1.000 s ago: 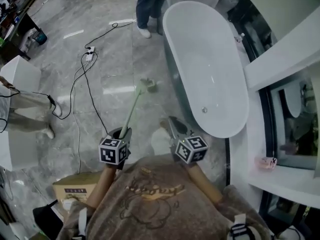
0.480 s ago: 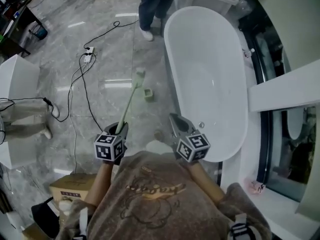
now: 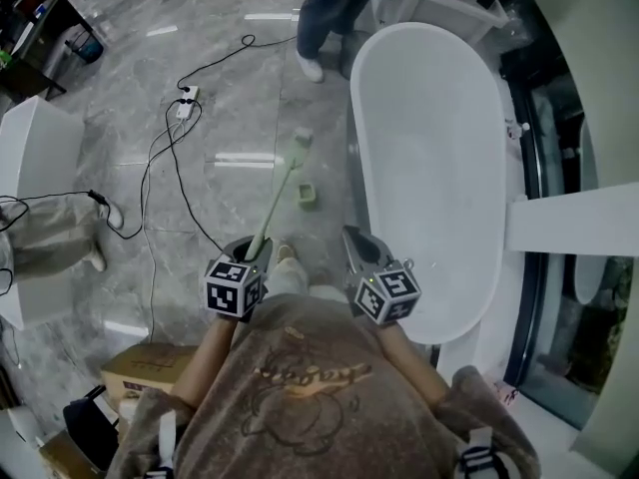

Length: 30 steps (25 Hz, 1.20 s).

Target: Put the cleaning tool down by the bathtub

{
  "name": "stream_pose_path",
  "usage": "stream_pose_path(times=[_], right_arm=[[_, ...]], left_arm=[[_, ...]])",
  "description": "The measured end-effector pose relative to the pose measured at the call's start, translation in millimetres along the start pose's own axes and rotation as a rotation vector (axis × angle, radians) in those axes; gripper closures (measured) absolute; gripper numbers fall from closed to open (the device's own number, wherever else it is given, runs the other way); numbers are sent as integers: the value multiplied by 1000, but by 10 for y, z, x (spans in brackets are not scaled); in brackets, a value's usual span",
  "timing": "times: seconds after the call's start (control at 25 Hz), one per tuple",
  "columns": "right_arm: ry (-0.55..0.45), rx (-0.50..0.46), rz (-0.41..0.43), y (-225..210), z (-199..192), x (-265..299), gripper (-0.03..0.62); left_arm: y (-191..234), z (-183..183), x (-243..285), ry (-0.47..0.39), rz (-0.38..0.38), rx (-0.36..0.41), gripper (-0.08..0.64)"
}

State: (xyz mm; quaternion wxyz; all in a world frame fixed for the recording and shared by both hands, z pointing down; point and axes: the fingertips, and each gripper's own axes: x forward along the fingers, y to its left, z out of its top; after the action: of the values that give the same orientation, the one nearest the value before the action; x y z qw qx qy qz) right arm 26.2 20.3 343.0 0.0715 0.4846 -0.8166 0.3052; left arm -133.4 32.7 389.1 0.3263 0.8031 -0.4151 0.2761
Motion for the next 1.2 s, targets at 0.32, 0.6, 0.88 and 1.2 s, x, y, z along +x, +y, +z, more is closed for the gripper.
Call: stream_pose_path(times=[0.32, 0.6, 0.88, 1.2], right_arm=[[-12, 23, -98, -269, 115, 453, 592], [-9, 9, -121, -530, 108, 672, 592], [20, 30, -115, -780, -46, 913, 592], [37, 30, -122, -1004, -315, 1239, 592]], left_arm=[[276, 260, 409, 37, -44, 40, 505], [296, 208, 874, 82, -40, 16, 505], [314, 162, 1317, 77, -22, -12, 505], [452, 31, 1738, 89, -13, -49, 505]])
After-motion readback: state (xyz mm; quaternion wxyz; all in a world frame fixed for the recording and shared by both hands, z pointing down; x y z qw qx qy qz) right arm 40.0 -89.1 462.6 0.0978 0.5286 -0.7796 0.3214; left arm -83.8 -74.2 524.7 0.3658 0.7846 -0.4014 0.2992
